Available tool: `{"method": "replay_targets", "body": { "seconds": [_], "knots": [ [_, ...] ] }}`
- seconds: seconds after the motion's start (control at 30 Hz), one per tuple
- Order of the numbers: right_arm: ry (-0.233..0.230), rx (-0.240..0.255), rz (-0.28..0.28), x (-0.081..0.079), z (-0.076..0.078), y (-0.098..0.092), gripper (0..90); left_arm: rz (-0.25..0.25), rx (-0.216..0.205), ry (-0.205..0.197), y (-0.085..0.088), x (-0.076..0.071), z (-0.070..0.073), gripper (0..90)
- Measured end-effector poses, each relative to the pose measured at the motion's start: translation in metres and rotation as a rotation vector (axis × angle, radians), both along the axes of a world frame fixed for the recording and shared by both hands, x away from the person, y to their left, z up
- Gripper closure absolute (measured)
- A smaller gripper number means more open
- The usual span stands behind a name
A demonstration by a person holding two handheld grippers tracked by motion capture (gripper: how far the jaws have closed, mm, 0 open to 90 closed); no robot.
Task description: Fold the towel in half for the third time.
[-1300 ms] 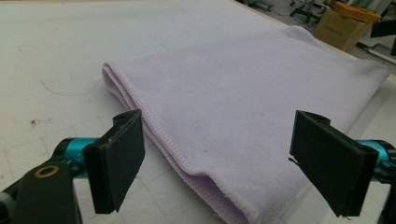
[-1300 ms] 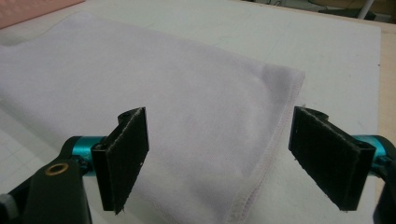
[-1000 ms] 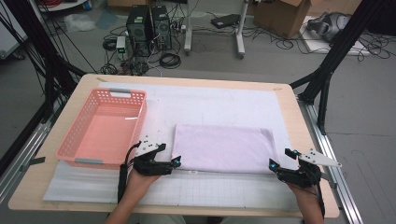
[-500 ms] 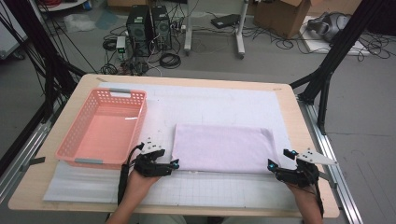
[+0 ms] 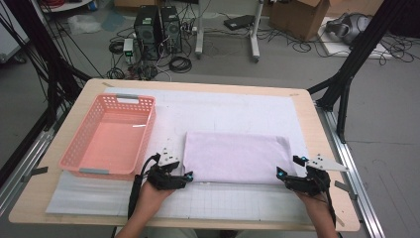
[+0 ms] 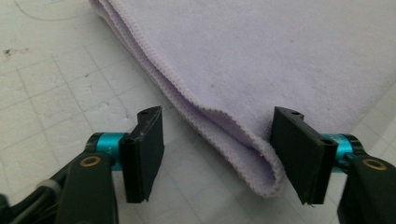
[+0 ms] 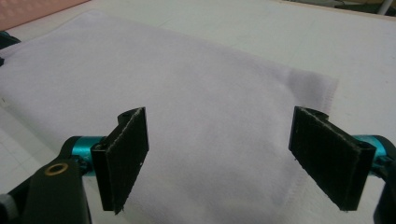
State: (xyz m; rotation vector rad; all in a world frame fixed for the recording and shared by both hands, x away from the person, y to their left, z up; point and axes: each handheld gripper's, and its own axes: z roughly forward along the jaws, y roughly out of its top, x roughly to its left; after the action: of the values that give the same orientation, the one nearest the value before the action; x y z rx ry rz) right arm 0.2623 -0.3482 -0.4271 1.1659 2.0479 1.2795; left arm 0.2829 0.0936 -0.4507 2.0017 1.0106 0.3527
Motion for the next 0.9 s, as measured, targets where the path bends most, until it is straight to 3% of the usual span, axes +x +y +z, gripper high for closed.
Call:
{"method": "replay_targets", "body": {
  "seconds": [0.13,0.3,0.4,0.5,0.63,0.9],
  "knots": [
    [-0.006,0.007,0.009,0.006,0.002,0.006,18.8,-0.036,-0.013,0.001,-0.001,0.0,0.0,56.8],
    [0.001,0.009,0.054,0.017,0.003,0.017,18.8,-0.033,-0.039,0.016,-0.001,0.002,-0.001,64.0],
    [0.016,0.016,0.089,0.027,0.006,0.027,18.8,-0.051,-0.04,0.013,-0.003,0.001,0.0,73.3],
    [0.007,0.018,0.133,0.042,0.009,0.04,18.8,-0.05,-0.045,0.017,-0.003,0.001,0.0,74.8],
    [0.038,0.04,0.165,0.063,0.01,0.063,18.9,-0.048,-0.05,0.022,-0.003,0.002,0.0,76.9],
    [0.07,-0.02,0.265,0.095,0.02,0.108,18.9,-0.03,-0.077,0.039,-0.002,0.003,-0.001,79.4]
  ]
}}
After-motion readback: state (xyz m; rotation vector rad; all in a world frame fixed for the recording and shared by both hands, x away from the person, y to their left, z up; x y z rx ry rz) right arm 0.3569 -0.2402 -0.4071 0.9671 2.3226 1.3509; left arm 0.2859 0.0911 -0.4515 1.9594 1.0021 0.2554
